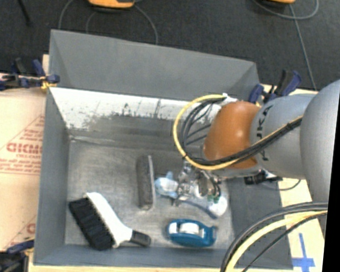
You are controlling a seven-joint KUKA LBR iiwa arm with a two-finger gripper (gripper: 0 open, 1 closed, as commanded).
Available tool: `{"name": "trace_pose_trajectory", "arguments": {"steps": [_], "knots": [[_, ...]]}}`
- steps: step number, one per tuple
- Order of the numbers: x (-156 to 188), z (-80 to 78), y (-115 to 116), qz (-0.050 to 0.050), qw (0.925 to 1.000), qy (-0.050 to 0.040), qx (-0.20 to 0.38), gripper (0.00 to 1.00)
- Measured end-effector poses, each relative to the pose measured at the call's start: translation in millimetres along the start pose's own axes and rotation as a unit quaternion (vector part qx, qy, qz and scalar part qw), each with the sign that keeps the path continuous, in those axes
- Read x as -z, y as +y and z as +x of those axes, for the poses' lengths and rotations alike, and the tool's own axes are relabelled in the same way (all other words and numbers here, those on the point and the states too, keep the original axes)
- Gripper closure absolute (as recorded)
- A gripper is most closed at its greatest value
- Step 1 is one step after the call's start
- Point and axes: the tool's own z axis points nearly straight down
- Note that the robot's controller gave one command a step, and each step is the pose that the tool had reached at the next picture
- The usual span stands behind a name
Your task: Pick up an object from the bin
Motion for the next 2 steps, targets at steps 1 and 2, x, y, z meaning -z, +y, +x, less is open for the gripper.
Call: {"name": "trace_pose_trajectory", "arguments": {"steps": [1,2], "knots": [[0.4,0.8,0.0,0.000,1.0000,0.0006,-0.005,1.00],[2.3,0.5,0.1,0.000,1.0000,0.0029,-0.007,1.00]]}}
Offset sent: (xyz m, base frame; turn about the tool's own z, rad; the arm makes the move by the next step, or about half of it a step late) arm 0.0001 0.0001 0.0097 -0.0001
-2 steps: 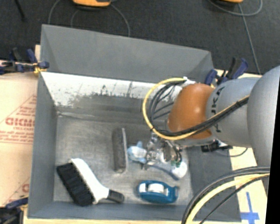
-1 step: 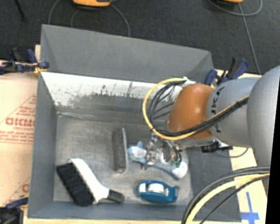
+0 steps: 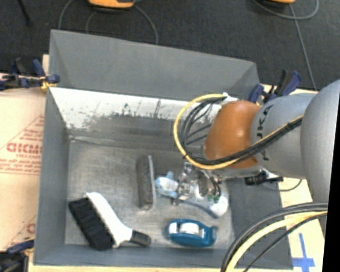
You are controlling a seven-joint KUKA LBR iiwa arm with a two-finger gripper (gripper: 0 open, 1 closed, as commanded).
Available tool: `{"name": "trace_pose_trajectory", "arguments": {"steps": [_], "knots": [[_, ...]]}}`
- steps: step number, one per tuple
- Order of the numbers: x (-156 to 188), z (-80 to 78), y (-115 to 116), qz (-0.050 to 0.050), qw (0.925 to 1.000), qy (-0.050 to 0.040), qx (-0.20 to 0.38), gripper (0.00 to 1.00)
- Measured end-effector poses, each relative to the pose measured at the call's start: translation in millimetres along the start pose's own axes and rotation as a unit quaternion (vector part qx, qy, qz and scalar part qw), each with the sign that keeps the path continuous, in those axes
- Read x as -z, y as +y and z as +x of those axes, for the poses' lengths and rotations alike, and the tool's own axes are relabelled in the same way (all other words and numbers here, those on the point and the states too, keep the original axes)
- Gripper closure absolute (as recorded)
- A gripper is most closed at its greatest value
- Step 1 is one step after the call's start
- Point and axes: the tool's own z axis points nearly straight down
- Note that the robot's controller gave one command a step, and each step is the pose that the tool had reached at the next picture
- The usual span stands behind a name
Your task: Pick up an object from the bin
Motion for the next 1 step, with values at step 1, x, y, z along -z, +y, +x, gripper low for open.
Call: {"name": "trace_pose_trajectory", "arguments": {"steps": [1], "knots": [[6.7,0.7,-0.1,0.000,1.0000,0.0029,0.001,1.00]]}}
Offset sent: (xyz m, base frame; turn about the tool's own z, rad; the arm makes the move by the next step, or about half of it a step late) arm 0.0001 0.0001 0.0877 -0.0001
